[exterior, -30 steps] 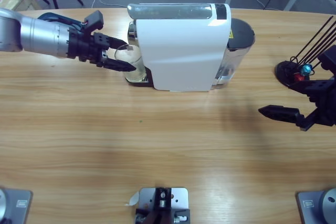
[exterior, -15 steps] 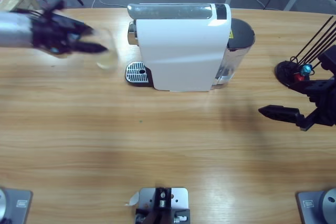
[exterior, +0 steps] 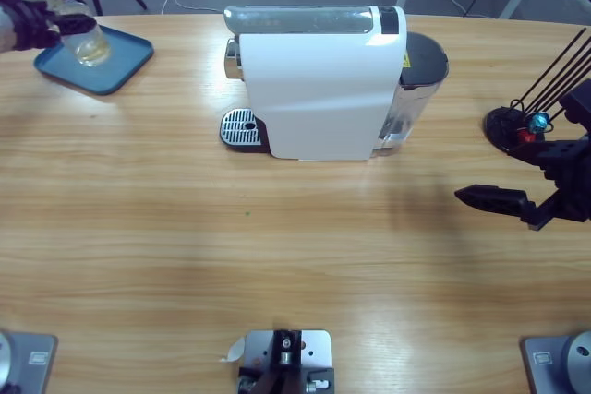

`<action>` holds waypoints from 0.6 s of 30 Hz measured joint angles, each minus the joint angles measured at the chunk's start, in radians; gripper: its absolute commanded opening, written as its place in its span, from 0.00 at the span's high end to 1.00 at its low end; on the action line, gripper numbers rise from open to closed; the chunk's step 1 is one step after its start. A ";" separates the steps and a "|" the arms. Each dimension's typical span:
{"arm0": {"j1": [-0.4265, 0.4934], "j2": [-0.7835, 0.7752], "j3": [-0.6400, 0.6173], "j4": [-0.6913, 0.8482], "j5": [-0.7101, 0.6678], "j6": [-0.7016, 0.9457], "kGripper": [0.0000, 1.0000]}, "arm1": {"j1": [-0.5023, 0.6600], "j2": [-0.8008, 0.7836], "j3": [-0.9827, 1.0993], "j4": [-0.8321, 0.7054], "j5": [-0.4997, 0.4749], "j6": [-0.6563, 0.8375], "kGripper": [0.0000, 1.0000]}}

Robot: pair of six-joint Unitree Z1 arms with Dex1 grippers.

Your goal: Pour coffee

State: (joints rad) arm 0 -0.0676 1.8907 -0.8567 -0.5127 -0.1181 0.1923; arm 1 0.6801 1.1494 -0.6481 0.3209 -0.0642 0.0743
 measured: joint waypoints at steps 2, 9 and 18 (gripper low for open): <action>0.014 0.055 -0.038 -0.013 0.007 -0.007 1.00 | 0.000 0.000 0.000 0.000 0.000 0.000 0.00; 0.042 0.174 -0.171 -0.020 0.071 -0.011 1.00 | 0.000 0.002 0.000 0.000 0.000 0.000 0.00; 0.049 0.201 -0.237 0.040 0.133 -0.011 1.00 | 0.000 0.019 0.000 0.000 0.000 0.000 0.00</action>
State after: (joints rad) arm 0 -0.0183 2.0917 -1.0933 -0.4727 0.0150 0.1812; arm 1 0.6801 1.1685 -0.6484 0.3209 -0.0642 0.0743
